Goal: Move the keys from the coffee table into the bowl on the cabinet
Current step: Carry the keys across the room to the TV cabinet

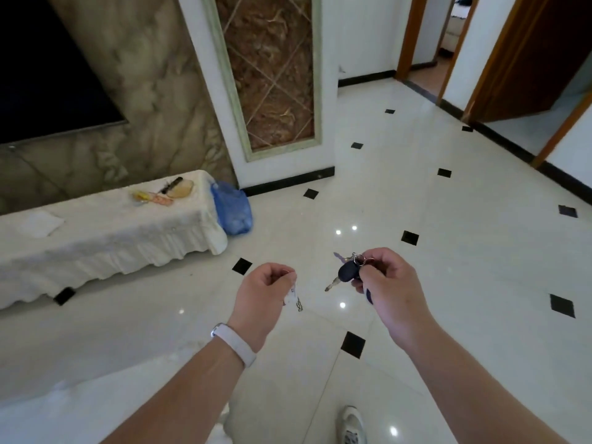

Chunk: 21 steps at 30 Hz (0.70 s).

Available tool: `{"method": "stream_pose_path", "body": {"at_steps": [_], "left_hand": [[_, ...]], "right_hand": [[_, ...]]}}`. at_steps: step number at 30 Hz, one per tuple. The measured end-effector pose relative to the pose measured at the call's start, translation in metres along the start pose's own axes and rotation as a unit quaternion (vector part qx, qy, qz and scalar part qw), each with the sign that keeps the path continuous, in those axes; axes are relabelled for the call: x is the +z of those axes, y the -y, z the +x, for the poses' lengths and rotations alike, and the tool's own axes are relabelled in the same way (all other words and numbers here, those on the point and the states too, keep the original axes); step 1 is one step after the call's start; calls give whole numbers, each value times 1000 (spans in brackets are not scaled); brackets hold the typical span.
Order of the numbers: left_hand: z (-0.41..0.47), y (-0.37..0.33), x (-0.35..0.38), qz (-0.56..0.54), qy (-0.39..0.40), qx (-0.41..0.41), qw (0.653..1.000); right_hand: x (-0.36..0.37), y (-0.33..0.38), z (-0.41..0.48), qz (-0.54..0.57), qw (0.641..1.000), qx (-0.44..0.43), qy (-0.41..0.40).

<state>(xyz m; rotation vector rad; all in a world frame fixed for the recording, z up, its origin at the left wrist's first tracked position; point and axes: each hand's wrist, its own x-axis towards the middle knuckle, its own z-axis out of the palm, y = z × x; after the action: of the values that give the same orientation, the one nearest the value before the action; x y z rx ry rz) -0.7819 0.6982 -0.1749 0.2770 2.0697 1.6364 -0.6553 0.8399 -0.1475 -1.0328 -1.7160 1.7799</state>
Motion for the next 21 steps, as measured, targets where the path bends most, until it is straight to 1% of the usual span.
{"method": "stream_pose_path", "body": {"at_steps": [5,11,16,21], "left_hand": [[40,-29,9,-15,-79,2,997],[64,-52,-2,-29,-129,-7,991],[97,-67,-23,-74,-162,-2,984],[137,-62,-55,-54,-184,8,981]], "right_hand": [[5,23,67,2,997,-13,75],[30,52,103,14,987,-39,153],[63,62,147,7,989,-27,147],[111,70,184,-7,983,-42,178]]}}
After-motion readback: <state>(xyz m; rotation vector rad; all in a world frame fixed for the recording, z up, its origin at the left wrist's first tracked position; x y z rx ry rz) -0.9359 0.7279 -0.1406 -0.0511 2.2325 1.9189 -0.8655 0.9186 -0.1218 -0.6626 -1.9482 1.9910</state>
